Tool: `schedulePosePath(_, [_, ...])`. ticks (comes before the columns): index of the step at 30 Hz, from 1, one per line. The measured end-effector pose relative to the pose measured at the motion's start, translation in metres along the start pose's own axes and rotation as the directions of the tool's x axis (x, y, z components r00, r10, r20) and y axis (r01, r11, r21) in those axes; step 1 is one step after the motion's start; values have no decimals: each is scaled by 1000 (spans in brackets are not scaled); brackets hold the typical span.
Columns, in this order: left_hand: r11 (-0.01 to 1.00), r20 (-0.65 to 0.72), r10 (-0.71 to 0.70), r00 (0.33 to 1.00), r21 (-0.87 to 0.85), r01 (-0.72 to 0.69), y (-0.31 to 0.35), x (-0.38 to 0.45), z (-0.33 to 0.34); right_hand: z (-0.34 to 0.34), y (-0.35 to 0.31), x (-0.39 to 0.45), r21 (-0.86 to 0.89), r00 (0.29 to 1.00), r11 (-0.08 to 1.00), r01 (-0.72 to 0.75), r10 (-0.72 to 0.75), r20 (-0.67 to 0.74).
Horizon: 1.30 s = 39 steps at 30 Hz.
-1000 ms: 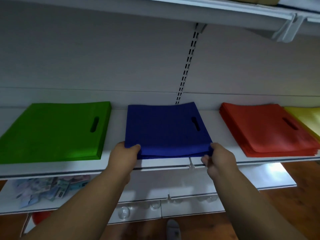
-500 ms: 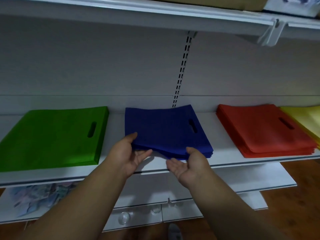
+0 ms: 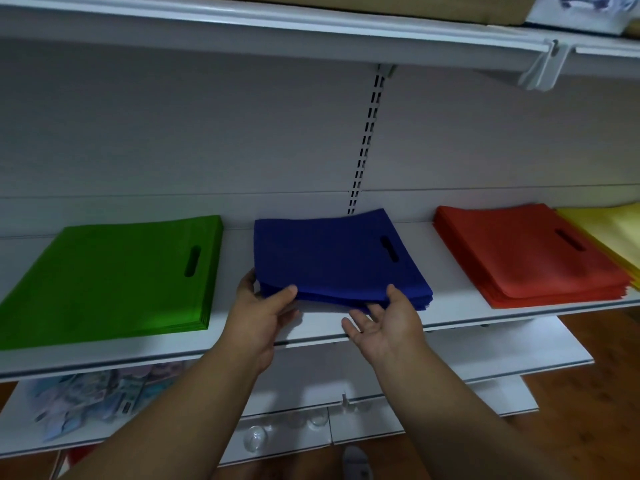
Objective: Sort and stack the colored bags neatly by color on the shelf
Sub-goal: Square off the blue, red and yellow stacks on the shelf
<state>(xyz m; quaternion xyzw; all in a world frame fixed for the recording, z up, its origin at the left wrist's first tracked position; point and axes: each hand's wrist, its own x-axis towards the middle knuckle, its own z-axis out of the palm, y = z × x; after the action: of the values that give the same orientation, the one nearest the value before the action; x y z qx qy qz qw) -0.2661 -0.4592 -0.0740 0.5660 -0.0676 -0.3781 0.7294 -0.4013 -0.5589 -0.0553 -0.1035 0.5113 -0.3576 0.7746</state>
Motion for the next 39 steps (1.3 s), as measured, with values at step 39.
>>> schedulePosePath(39, [357, 264, 298, 917, 860, -364, -3, 11, -38, -67, -117, 92, -492, 479, -371, 788, -134, 868])
